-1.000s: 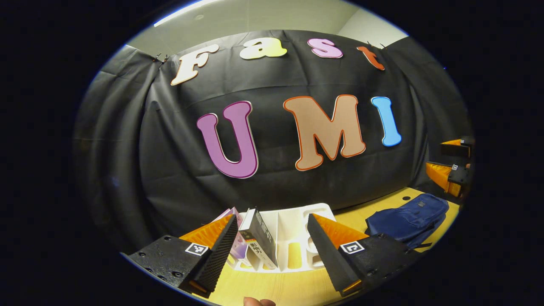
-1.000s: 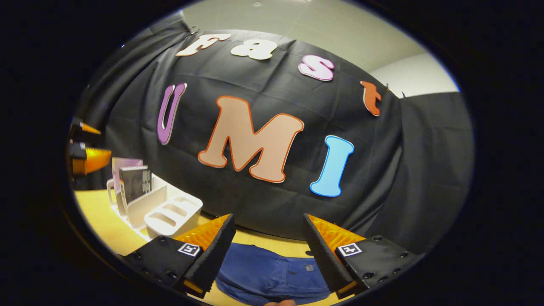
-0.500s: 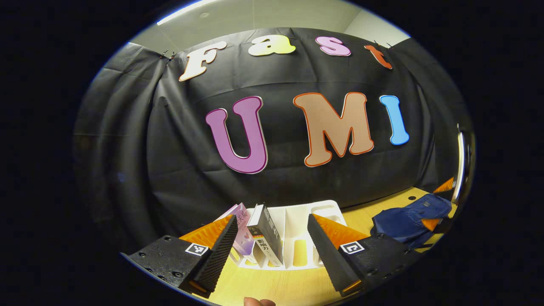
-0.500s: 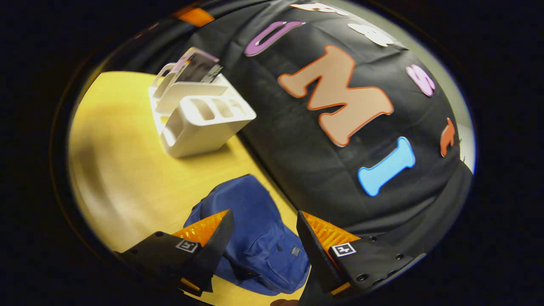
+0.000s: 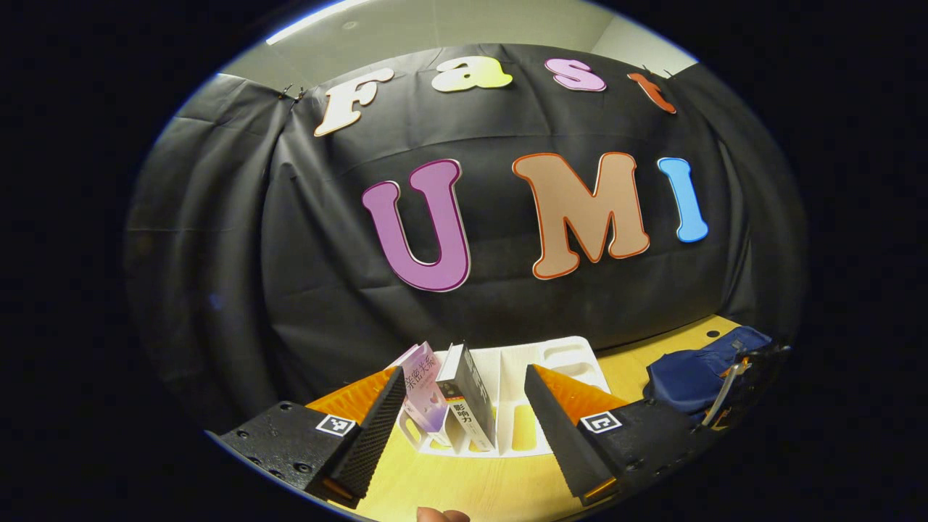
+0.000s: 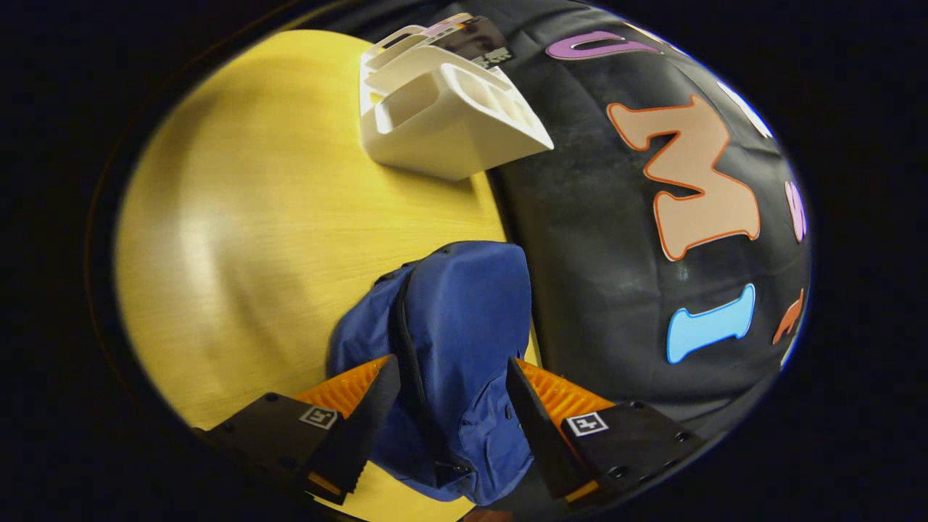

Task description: Open the schoolbag, grab two books from the bookshelf and put them into the schoolbag.

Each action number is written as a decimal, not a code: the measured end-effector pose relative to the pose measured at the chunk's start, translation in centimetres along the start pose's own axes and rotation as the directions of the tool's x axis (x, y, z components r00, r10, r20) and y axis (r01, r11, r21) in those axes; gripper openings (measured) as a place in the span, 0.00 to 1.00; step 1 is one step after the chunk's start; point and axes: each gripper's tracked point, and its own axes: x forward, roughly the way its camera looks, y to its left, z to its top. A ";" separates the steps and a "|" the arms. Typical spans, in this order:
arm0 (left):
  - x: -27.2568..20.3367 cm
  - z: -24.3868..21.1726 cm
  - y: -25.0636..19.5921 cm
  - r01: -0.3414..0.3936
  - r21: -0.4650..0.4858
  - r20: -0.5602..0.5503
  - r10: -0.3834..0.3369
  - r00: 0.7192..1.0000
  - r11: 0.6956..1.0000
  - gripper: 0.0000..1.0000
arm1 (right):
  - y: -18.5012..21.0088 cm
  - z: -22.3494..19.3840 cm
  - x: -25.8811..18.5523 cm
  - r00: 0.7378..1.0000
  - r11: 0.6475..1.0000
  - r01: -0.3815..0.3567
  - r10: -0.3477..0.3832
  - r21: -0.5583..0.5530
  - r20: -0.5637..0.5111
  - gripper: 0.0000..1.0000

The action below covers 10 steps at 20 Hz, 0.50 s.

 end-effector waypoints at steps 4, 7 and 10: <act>-0.1 0.0 0.4 -0.011 0.005 -0.005 0.011 1.000 1.000 0.96 | 0.4 -0.8 1.8 0.999 0.998 0.009 -0.011 -0.062 -0.035 0.87; -0.2 0.0 0.6 -0.018 0.009 -0.005 0.018 1.000 1.000 0.96 | -0.7 -0.4 2.3 0.998 0.996 0.053 -0.055 -0.076 -0.028 0.87; -0.2 -0.1 0.8 -0.024 0.012 -0.010 0.024 1.000 1.000 0.96 | -1.5 -0.5 3.1 0.996 0.992 0.087 -0.090 -0.088 -0.027 0.87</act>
